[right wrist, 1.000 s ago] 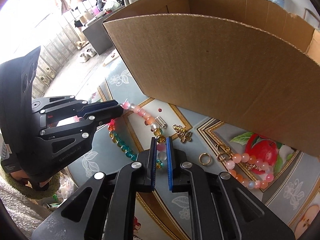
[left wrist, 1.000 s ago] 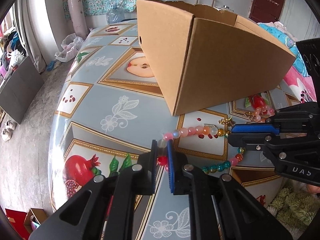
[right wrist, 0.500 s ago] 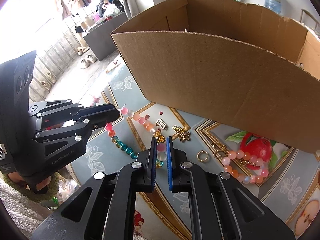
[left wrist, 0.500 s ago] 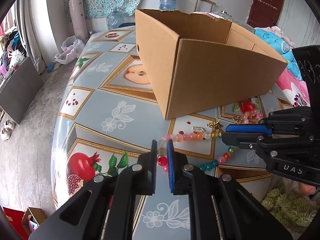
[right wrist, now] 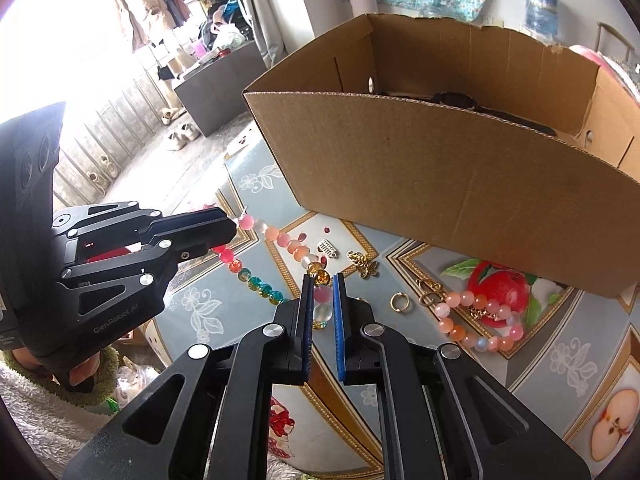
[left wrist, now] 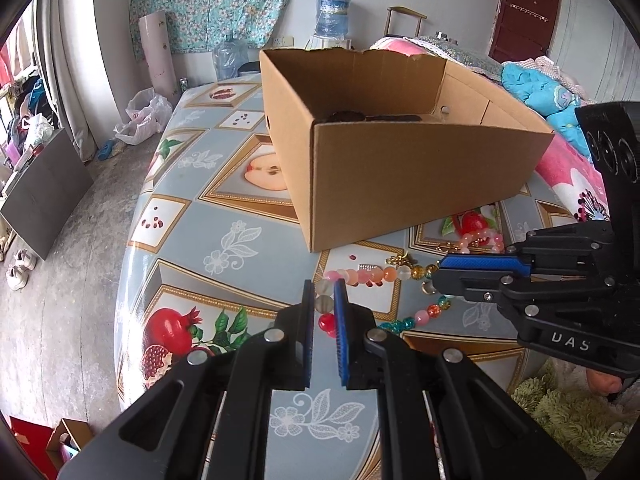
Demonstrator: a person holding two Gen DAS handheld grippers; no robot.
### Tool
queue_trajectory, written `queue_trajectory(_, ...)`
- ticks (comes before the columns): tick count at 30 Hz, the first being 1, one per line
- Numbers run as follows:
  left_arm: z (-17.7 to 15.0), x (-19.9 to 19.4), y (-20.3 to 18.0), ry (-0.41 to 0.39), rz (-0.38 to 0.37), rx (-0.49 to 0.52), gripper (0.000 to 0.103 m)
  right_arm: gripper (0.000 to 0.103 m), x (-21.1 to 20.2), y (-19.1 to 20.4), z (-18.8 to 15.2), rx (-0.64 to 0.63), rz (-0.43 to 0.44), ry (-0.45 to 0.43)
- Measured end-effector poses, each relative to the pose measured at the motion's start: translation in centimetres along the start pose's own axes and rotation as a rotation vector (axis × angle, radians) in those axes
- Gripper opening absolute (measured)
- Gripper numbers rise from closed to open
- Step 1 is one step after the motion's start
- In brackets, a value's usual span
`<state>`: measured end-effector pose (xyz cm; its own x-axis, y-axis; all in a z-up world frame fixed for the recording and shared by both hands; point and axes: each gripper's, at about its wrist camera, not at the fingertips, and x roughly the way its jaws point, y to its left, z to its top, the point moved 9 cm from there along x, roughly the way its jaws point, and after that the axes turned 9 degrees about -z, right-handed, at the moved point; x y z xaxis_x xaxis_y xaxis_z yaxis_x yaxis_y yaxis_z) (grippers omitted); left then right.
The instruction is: Organize jewelry
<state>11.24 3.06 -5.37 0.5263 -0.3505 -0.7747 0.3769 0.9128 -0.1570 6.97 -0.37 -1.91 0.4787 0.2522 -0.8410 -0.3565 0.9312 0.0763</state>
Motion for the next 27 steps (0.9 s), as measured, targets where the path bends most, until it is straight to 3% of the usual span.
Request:
queue_trajectory(16,2.5,-3.9,-3.1,-0.095,0.035,0.073,0.009,0.007,-4.3,-1.5,0.2,0.023,0.004,-0.124)
queue_trajectory(27,7.4,-7.9,-6.5,-0.232,0.05,0.187,0.009,0.007,-9.1,-3.1,3.1,0.027,-0.009,-0.285)
